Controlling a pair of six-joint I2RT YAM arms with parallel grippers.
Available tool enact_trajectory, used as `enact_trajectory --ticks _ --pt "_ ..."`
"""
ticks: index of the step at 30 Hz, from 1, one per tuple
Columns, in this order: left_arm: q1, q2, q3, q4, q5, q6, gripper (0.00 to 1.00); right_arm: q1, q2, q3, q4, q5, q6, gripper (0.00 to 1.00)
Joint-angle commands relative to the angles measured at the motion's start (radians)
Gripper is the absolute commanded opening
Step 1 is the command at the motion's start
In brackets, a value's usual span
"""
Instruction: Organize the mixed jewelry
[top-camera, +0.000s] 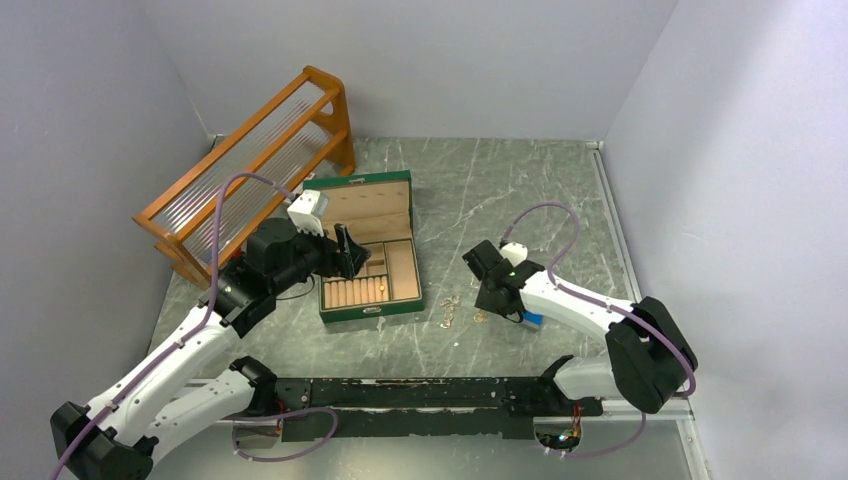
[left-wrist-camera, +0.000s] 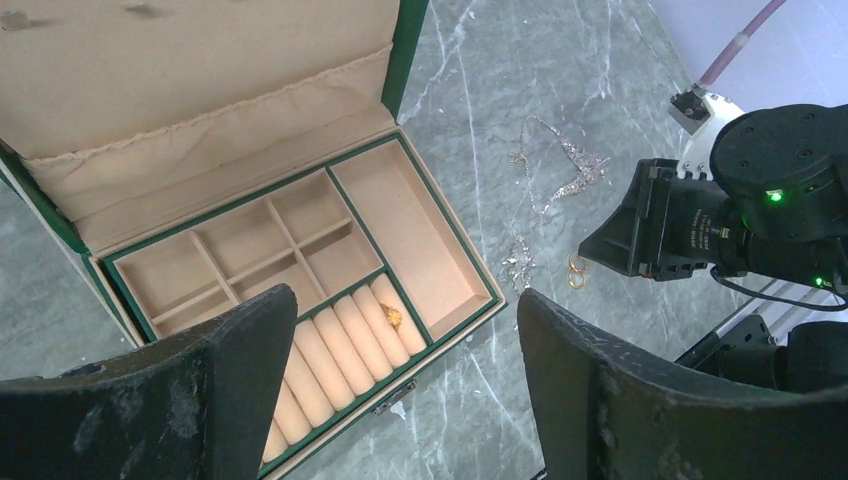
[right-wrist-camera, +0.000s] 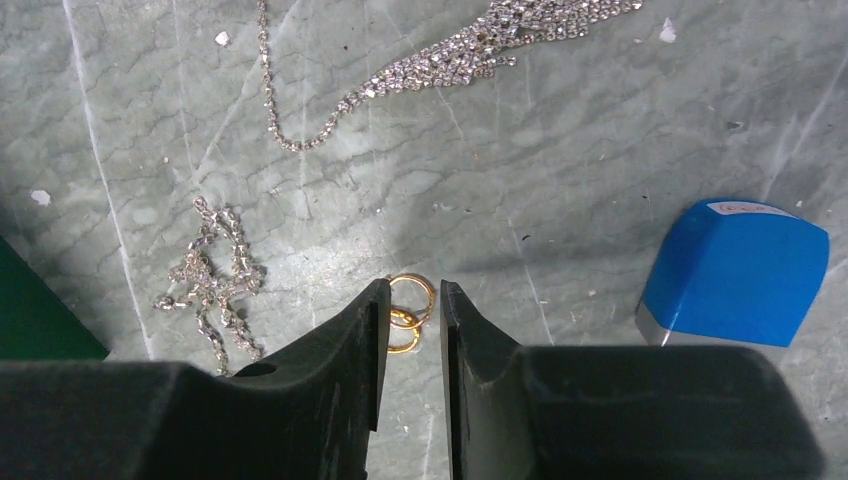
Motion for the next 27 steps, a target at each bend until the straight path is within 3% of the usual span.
enact_trajectory --ticks 1,17,22,27 --pt "0.006 0.0 -0.009 0.043 0.031 -0.006 0.85 -0.012 0.019 -0.008 0.029 -0.012 -0.01 0.28" --pt "0.005 0.011 -0.021 0.052 0.036 -0.01 0.82 -0.012 0.048 -0.028 0.002 -0.033 -0.007 0.22" --pt "0.006 0.007 -0.024 0.057 0.05 -0.01 0.83 -0.013 0.044 -0.038 0.016 -0.046 -0.019 0.13" --pt "0.005 0.039 -0.046 0.116 0.201 -0.022 0.89 -0.014 0.049 -0.03 0.024 -0.025 -0.038 0.03"
